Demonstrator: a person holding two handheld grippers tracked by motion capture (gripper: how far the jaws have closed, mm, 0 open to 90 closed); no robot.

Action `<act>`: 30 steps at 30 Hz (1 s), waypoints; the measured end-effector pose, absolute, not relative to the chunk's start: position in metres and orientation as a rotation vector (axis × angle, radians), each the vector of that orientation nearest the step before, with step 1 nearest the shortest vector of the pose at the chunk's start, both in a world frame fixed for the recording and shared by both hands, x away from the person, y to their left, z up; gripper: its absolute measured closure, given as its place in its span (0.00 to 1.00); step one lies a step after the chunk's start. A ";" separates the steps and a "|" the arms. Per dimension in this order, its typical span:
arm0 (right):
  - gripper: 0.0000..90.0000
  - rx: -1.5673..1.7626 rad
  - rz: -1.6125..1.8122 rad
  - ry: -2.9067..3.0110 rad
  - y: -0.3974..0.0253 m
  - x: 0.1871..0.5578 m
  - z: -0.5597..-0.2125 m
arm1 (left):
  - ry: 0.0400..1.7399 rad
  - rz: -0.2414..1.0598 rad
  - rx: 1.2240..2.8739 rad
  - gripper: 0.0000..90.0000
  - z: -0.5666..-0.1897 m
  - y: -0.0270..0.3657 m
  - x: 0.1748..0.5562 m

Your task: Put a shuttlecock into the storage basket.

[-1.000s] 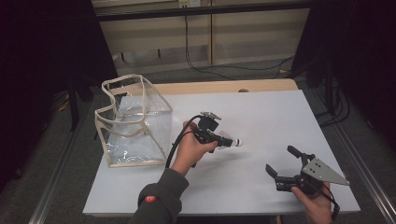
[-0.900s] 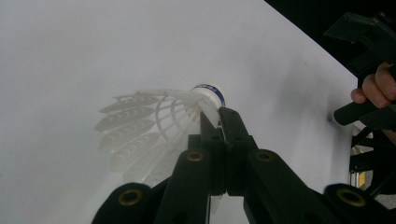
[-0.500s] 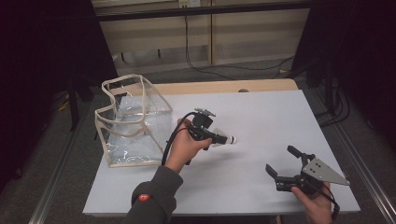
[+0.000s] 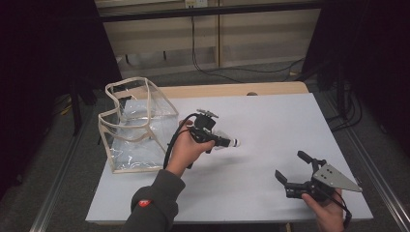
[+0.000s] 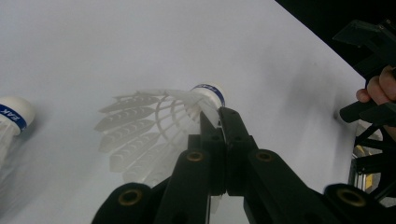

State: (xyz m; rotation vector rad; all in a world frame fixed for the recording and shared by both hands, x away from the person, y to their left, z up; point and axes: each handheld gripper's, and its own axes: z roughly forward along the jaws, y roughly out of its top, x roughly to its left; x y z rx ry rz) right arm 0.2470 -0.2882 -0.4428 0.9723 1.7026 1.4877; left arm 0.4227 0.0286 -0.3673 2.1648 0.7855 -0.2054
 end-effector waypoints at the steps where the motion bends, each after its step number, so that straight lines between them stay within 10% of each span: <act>1: 0.02 0.973 1.488 1.703 -0.288 0.247 -0.443 | 0.785 -0.206 2.159 1.00 -0.366 0.029 0.423; 30: 0.02 0.974 1.491 1.700 -0.288 0.246 -0.442 | 0.832 -0.193 2.183 1.00 -0.340 0.047 0.427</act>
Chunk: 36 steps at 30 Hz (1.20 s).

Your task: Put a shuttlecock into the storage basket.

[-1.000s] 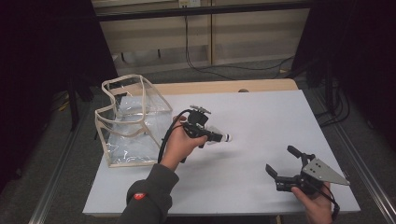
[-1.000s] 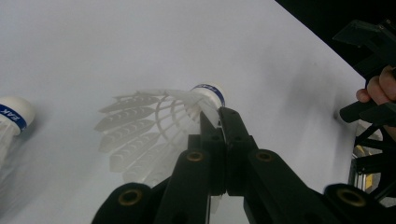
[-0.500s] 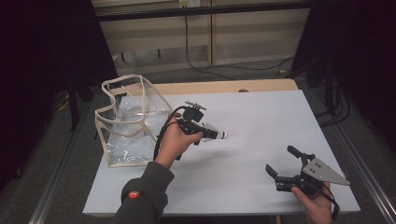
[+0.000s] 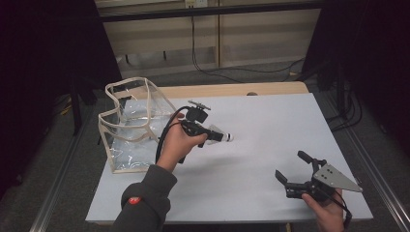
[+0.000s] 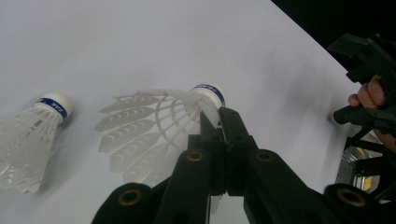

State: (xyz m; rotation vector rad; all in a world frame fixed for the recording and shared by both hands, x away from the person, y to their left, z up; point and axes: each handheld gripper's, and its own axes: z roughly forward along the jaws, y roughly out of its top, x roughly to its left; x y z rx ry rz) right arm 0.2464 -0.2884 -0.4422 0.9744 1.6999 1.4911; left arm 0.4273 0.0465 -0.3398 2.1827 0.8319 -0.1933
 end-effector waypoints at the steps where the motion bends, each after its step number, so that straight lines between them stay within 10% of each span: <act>1: 0.02 0.974 1.491 1.700 -0.288 0.246 -0.442 | 0.838 -0.185 2.184 1.00 -0.339 0.047 0.427; 36: 0.02 0.971 1.490 1.698 -0.288 0.247 -0.442 | 0.864 -0.154 2.200 1.00 -0.304 0.067 0.433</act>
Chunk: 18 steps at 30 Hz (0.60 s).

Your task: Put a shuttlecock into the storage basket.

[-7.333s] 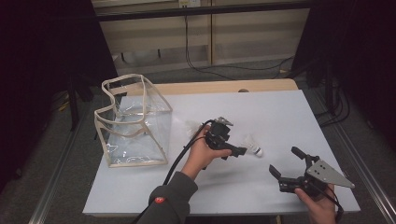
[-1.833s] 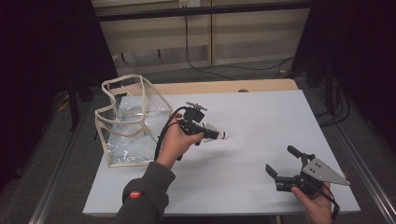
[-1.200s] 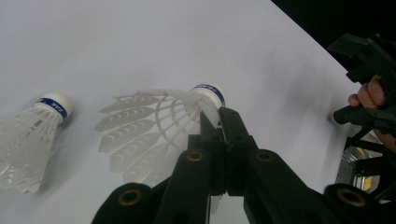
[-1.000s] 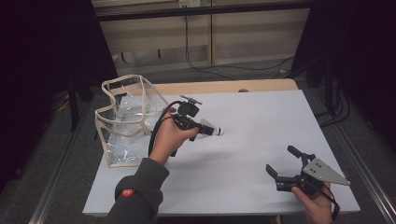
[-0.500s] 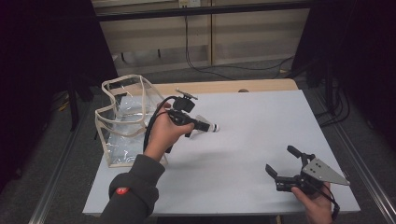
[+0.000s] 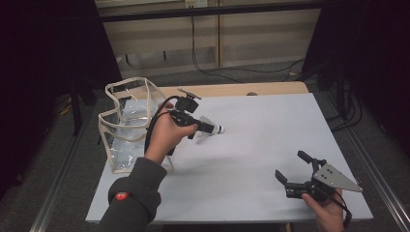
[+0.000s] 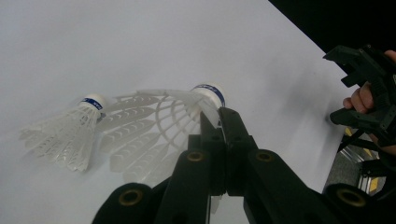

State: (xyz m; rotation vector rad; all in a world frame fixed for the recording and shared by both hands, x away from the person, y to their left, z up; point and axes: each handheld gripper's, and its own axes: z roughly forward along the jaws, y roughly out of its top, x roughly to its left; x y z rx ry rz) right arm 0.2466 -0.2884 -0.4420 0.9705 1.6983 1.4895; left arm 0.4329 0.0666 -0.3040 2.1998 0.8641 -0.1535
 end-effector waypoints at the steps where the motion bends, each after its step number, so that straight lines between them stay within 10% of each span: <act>1: 0.02 0.970 1.489 1.698 -0.288 0.247 -0.442 | 0.858 -0.158 2.207 1.00 -0.304 0.067 0.433; 18: 0.02 0.967 1.490 1.699 -0.288 0.246 -0.442 | 0.880 -0.153 2.217 1.00 -0.294 0.074 0.435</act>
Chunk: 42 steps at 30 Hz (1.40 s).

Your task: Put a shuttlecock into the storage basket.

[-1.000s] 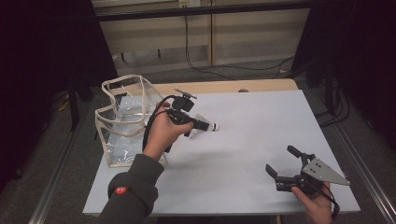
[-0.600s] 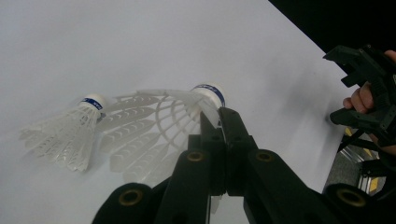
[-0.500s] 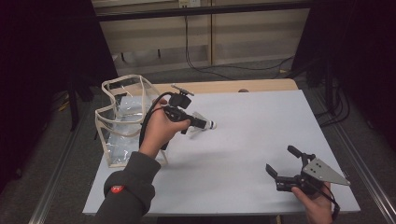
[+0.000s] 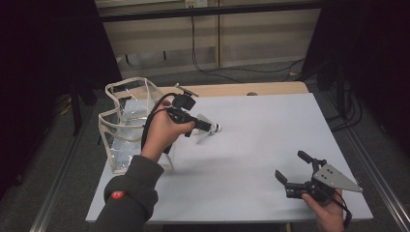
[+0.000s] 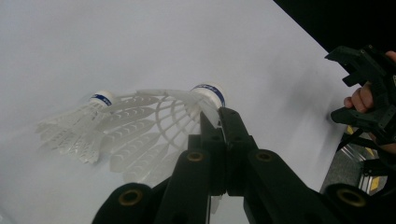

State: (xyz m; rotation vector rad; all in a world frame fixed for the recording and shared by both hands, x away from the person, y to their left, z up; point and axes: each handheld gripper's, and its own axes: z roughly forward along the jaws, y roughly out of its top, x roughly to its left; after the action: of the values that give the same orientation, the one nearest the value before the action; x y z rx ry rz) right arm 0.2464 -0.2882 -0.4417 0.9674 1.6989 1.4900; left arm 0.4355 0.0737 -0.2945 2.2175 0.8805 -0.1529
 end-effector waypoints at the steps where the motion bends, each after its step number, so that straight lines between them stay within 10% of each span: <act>1: 0.02 0.967 1.490 1.698 -0.288 0.246 -0.442 | 0.889 -0.157 2.209 1.00 -0.294 0.074 0.435; 42: 0.02 0.973 1.492 1.696 -0.288 0.246 -0.442 | 0.920 -0.096 2.194 1.00 -0.262 0.092 0.442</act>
State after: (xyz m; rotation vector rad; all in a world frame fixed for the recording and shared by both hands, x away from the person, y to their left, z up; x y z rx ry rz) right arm 0.2464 -0.2885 -0.4419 0.9730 1.6958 1.4916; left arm 0.4418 0.0917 -0.2616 2.1945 0.9203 -0.0958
